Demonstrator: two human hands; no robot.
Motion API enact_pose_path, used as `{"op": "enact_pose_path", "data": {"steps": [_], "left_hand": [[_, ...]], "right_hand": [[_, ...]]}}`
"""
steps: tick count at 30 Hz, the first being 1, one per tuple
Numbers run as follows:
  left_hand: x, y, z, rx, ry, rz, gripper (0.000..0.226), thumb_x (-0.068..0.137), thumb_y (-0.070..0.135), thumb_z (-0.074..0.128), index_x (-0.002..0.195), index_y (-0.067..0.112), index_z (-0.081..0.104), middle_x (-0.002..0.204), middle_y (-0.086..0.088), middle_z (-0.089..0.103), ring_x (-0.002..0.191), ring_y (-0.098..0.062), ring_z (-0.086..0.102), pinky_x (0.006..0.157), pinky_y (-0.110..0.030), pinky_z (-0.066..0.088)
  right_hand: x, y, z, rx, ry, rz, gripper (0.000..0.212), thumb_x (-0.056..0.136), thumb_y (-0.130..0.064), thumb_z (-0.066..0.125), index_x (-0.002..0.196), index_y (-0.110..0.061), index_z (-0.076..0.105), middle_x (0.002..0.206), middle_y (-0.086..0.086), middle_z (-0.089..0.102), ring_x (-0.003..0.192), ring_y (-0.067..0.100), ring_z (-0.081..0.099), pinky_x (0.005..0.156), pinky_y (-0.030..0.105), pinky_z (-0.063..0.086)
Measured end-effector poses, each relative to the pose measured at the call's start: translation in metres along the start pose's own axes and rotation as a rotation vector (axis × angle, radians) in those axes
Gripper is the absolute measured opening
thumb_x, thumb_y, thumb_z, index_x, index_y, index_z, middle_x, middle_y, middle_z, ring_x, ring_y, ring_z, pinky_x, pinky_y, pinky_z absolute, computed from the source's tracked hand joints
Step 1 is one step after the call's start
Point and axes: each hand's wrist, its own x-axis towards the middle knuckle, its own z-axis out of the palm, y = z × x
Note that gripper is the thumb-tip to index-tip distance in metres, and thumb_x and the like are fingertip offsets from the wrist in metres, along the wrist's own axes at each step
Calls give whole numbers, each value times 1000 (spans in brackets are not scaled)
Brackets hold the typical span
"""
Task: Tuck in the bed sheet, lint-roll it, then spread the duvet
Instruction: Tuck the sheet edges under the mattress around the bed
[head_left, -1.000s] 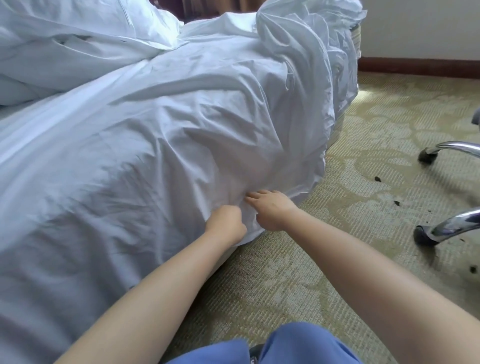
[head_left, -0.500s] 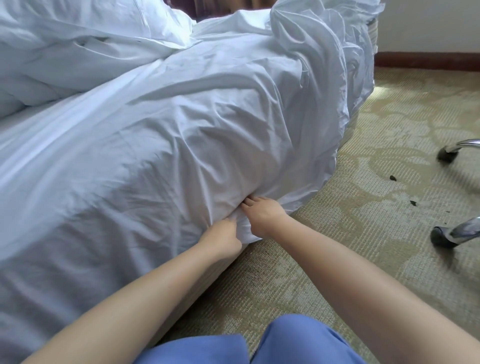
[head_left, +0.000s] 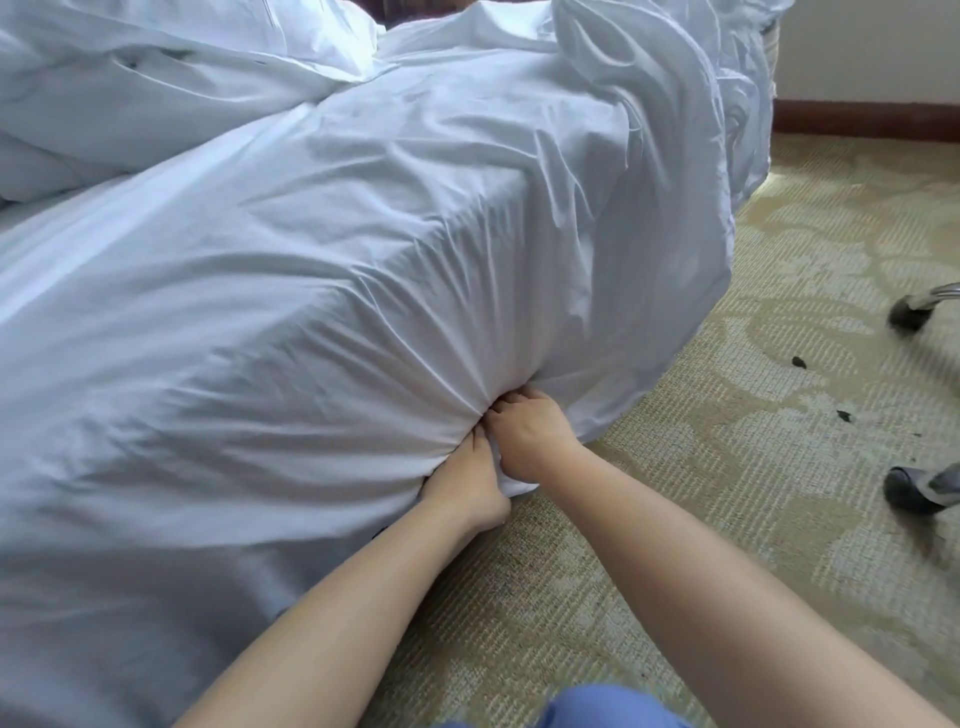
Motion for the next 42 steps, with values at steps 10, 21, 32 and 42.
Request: {"op": "enact_pose_path", "data": {"steps": [10, 21, 32, 42], "left_hand": [[-61, -14, -7, 159, 24, 248, 62, 86, 0, 41, 146, 5, 27, 155, -8, 21, 144, -20, 18, 114, -35, 26], [-109, -60, 2, 186, 262, 275, 48, 67, 17, 32, 93, 2, 69, 90, -8, 69, 83, -23, 68, 56, -30, 58], [-119, -63, 7, 168, 85, 129, 67, 86, 10, 41, 149, 1, 21, 157, -11, 21, 144, -21, 25, 115, -32, 28], [-90, -46, 9, 26, 39, -90, 82, 79, 17, 52, 151, 14, 14, 154, -5, 28, 139, -22, 33, 111, -31, 30]], "right_hand": [[-39, 4, 10, 196, 147, -95, 66, 78, 0, 58, 140, -10, 41, 143, 5, 43, 136, 25, 32, 105, 33, 34], [-51, -53, 15, -53, 240, -151, 62, 53, -24, 83, 111, -18, 64, 103, -1, 62, 86, 17, 59, 64, 27, 45], [-49, -58, 12, 190, 488, -204, 34, 43, 4, 79, 66, -8, 58, 62, 5, 56, 50, 22, 52, 42, 24, 34], [-58, -60, 55, 230, 87, -126, 58, 90, -13, 47, 146, -9, 33, 141, 9, 46, 128, 27, 44, 101, 39, 41]]}}
